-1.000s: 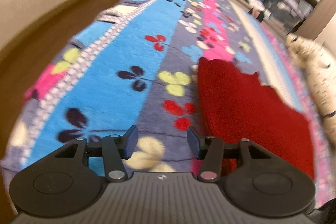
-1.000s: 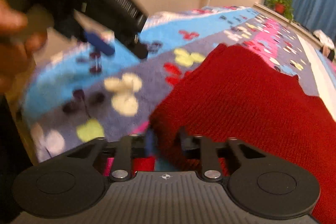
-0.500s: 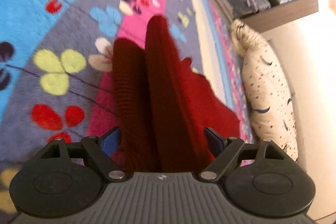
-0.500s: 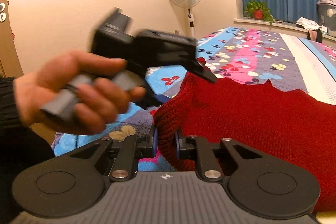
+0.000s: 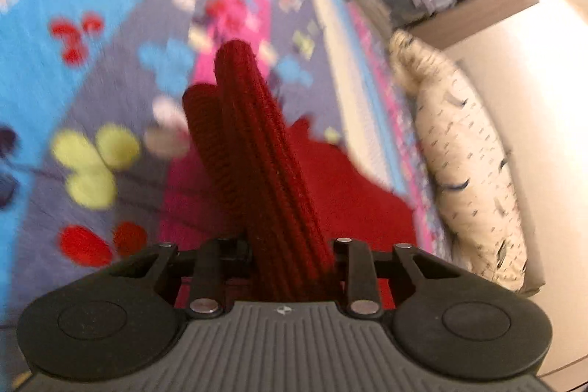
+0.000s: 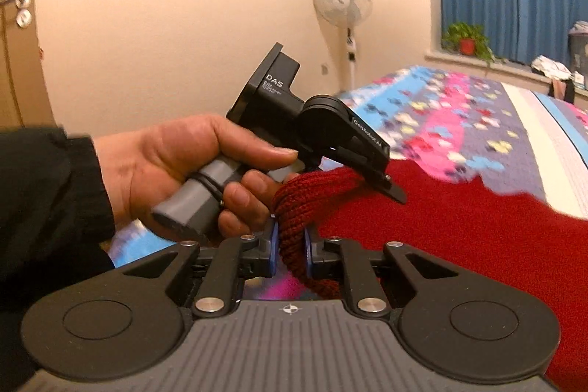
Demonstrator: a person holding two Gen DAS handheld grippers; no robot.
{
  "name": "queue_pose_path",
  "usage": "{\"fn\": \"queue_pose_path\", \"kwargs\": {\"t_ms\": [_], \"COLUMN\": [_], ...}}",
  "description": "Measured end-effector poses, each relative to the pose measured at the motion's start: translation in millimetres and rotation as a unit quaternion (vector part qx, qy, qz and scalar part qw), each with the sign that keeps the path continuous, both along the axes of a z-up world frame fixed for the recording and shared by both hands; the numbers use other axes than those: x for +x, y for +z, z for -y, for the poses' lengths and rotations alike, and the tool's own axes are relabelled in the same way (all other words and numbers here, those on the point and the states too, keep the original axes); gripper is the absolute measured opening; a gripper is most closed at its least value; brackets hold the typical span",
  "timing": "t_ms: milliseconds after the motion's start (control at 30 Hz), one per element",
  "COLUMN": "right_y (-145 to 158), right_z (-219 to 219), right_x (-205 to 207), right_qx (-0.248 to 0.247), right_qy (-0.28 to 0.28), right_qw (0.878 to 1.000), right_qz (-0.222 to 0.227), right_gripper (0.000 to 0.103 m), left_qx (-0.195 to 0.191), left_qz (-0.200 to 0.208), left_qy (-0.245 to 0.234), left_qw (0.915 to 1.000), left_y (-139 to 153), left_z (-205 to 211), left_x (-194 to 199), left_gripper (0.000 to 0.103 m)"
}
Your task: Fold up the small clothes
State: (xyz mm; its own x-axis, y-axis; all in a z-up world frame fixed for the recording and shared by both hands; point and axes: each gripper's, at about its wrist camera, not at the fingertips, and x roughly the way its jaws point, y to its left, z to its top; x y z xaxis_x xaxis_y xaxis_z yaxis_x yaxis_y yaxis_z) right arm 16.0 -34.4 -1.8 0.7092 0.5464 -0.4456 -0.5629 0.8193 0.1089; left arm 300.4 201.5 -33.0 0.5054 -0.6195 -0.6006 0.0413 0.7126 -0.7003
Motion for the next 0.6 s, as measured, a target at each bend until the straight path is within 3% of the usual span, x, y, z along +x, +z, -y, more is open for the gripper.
{"fn": "queue_pose_path", "kwargs": {"t_ms": [100,167,233,300,367,433,467,600], "right_y": [29,47,53,46,34,27,26,33], "right_z": [-11,-15,-14,-12,-2,17,32,88], "right_x": [-8,-12,-8,-1,6,13,16,19], "right_qx": [0.047,0.087,0.13,0.149,0.152,0.171,0.185,0.193], "right_qy": [0.021,0.039,0.044,0.028,-0.004,-0.036,-0.056,-0.128], "right_qw": [0.999,0.995,0.99,0.987,0.985,0.979,0.975,0.966], "right_qz": [0.012,0.015,-0.014,-0.056,-0.081,-0.106,-0.114,-0.112], "right_gripper": [0.014,0.014,0.014,0.013,0.013,0.013,0.013,0.012], "left_qx": [-0.011,0.001,0.004,0.037,0.062,0.055,0.048,0.026], "left_qz": [0.046,0.074,0.06,0.021,-0.006,-0.001,0.009,0.093], "left_qy": [0.045,0.065,0.084,0.091,0.095,0.097,0.098,0.088], "left_qw": [0.9979,0.9951,0.9947,0.9949,0.9936,0.9938,0.9939,0.9915], "left_y": [39,57,56,46,41,47,52,83], "left_z": [-43,-65,-75,-70,-61,-55,-52,-27], "left_x": [-29,-50,-58,-54,-49,-48,-48,-54], "left_gripper": [0.031,0.031,0.031,0.034,0.044,0.055,0.065,0.078]}}
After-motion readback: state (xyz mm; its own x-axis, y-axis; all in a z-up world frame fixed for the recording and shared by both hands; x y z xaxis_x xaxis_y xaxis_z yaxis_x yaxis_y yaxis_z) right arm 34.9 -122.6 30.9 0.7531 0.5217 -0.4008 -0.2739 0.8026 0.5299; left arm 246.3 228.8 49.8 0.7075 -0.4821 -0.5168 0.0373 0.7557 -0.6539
